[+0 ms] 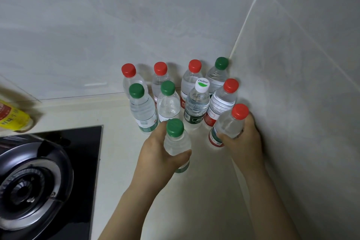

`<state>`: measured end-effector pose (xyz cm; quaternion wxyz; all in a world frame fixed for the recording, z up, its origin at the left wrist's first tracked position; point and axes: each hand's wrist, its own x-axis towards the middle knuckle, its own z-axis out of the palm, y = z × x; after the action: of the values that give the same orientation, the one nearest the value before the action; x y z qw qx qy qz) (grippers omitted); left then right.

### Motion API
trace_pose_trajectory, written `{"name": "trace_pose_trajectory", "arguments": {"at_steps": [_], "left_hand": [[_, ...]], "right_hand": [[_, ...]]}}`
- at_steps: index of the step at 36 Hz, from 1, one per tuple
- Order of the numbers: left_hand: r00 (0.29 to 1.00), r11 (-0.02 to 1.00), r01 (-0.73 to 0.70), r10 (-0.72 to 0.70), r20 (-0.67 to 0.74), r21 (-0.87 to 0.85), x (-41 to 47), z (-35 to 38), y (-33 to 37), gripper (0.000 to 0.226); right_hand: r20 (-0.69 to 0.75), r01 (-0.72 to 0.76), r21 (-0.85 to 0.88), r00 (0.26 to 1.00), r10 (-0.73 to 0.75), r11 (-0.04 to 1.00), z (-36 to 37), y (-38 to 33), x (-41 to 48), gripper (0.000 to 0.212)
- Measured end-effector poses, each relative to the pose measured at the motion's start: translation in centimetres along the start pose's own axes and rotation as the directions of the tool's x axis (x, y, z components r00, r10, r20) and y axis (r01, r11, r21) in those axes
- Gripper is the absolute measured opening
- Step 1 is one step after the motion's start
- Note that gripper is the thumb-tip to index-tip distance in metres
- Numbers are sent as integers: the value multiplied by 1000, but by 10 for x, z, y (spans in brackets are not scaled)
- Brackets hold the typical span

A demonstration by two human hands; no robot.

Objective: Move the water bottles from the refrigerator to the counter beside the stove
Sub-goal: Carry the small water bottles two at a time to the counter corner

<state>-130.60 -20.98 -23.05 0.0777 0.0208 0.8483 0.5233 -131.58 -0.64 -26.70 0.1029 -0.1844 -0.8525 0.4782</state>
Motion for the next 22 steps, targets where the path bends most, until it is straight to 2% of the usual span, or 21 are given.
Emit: {"name": "trace_pose_trajectory", "arguments": {"at_steps": [8,12,14,17,22], "left_hand": [[1000,1000,-18,18,-1,7,2,2,-1,56],[999,999,-38,38,4,17,5,3,2,57],[999,998,-53,53,7,20,6,4,3,55],[997,996,-73,73,18,41,10,8,4,53],[995,991,-100,97,36,84,18,17,6,52]], "right_hand": [[-1,-29,21,1000,29,999,-2,-4,-2,73],[53,-75,35,996,73,997,-9,-4,-11,77],[100,-90,-41,991,94,995,-15,-2,-20,75],[212,-73,-247,969,127,966,-25,4,-34,74],[351,-17,-400,921,171,916,-36,8,-48,53]]}}
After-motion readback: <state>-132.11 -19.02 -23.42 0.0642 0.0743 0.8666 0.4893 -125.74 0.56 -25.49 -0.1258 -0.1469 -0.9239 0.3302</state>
